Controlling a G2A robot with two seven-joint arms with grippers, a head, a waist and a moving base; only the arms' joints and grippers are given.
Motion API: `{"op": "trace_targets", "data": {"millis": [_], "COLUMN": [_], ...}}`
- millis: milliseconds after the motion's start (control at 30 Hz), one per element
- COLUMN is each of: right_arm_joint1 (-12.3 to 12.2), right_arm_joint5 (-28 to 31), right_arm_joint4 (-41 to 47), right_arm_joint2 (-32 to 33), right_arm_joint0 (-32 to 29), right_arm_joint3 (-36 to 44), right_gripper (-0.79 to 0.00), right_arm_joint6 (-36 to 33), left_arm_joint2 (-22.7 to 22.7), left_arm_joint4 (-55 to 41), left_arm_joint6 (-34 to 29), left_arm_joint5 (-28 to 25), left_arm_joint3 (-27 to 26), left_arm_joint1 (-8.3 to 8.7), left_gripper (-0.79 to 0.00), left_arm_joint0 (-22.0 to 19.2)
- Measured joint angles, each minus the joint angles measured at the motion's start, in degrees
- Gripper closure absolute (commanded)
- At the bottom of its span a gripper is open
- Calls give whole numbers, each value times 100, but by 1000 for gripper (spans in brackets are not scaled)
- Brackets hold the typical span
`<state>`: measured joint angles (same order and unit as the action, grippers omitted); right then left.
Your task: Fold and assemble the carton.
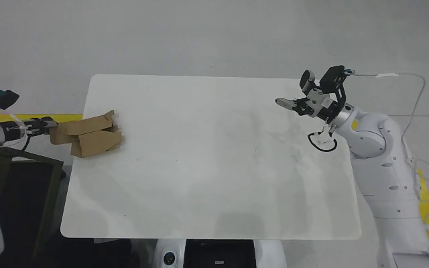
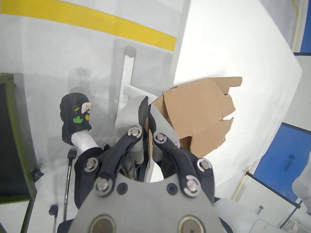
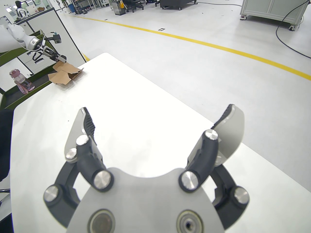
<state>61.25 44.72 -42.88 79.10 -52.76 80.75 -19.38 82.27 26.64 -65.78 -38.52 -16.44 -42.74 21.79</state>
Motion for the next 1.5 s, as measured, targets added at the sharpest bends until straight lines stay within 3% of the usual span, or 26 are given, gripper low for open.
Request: {"op": "trace_targets", "data": {"millis": [267,600,767,1100,1500], "right_arm_joint1": [0,0,0,0,0], "right_arm_joint5": [0,0,0,0,0], "right_arm_joint4": [0,0,0,0,0], "right_arm_joint2": [0,0,0,0,0], "right_arm_joint0": [0,0,0,0,0], "right_arm_joint3": [0,0,0,0,0], "right_gripper": [-785,-785,-785,-785,-785], "right_arm_joint6": [0,0,0,0,0], "left_arm_joint2": [-101,-455,-621,-1321,-2279], "left_arm_joint4": [-1481,-3365,-3932,-4687,-4894], "left_arm_joint6": [-139,-398,-576,-620,-498], "left_arm_joint5": [137,398,575,787,492], "left_arm_joint3": [-712,-2103,-2374,-2908,-3390], "left_arm_joint1": [-35,15,-11,-365,-830], "left_gripper": [0,0,0,0,0], "left_arm_joint0": [143,666,730,574,5]}}
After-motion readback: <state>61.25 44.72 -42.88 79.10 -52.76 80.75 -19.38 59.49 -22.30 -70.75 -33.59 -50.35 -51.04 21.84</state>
